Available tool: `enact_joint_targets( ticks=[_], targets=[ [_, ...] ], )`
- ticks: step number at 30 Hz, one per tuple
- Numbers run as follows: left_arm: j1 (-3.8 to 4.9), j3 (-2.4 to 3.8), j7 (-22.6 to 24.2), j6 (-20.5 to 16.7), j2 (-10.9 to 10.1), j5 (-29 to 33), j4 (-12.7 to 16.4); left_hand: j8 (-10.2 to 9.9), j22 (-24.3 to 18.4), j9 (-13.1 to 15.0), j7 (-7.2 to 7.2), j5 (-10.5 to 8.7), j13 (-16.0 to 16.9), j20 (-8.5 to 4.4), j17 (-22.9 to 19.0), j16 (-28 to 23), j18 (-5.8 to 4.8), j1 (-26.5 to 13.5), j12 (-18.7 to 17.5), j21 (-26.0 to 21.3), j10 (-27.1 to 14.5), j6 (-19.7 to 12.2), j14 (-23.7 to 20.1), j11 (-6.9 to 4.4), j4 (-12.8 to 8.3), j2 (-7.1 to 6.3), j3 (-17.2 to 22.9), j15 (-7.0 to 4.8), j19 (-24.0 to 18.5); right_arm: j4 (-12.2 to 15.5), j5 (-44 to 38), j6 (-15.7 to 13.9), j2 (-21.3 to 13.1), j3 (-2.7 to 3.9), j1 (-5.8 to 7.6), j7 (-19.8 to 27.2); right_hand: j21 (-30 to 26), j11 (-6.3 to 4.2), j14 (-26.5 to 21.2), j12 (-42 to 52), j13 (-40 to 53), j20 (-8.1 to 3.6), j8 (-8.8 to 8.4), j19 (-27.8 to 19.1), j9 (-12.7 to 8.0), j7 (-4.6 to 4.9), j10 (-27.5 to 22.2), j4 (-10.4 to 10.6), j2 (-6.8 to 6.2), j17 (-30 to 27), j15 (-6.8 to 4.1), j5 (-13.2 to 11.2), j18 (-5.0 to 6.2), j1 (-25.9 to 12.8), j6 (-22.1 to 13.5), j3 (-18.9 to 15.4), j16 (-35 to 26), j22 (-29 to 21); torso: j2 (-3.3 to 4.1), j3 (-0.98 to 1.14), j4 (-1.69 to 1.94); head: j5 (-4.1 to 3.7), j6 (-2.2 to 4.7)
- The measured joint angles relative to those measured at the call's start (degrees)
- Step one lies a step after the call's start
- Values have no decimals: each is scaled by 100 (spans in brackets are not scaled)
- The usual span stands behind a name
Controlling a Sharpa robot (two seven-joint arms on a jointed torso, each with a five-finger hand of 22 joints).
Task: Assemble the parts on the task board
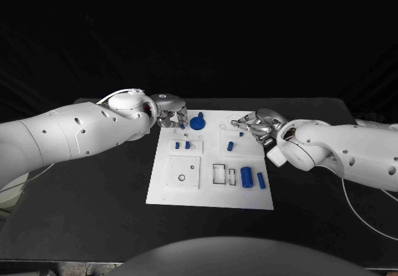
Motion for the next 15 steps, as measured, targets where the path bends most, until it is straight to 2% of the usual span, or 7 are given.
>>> enact_joint_targets(
  ticks=[8,15],
  targets=[
    [-108,-11,-22,116,102,17,-242,-22,0,-6,14,0,-5,0,0,0,0,0,0,0,-4,-14,0,4,0,0,0,0,0,5,0,2,-8,0,0,-2,0,0,0,2,-2,0,0,0,0,0,0,0,0,0,0,0,0,0,0,0,0,0,2,2,-2,-10,0],
    [-160,-12,-13,141,178,24,-379,-22,0,-11,20,0,-5,0,-1,0,0,0,0,0,-21,-21,0,21,-1,0,0,0,0,10,0,3,-12,0,-1,-3,0,0,0,8,-1,0,0,0,0,0,0,0,0,5,0,0,0,0,0,0,0,-1,2,3,-4,-18,0]
  ],
)
